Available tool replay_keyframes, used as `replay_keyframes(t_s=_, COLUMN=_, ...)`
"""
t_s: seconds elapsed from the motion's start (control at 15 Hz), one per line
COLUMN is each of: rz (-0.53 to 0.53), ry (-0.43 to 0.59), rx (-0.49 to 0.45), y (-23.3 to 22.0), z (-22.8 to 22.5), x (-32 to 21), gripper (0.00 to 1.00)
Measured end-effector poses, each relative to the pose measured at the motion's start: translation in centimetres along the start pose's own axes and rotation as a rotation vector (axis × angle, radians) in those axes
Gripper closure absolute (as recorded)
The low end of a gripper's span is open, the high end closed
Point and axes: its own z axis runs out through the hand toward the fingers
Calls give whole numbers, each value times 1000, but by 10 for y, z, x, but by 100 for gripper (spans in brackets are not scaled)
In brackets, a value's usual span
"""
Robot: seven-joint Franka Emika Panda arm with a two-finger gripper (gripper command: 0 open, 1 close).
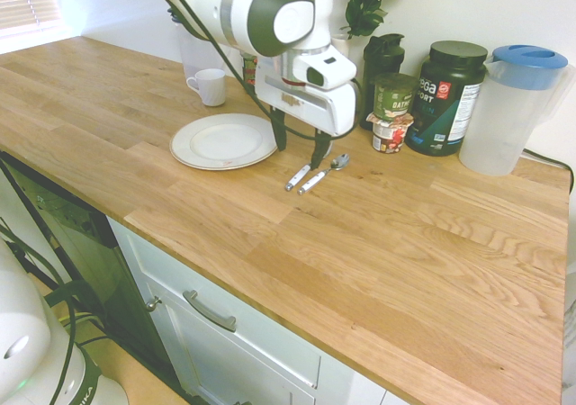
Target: Put the spoon into the plate
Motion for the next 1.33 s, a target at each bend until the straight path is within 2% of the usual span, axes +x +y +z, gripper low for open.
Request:
replay_keyframes(t_s=0.33, rz=40, ry=1, rx=-42, y=11, z=43, x=45, gripper=0)
replay_keyframes(t_s=0.4, rz=39, ry=0, rx=-45, y=12, z=48, x=47, gripper=100)
replay_keyframes(t_s=1.33, rz=-26, ry=-18, rx=-51, y=6, z=57, x=41, gripper=100)
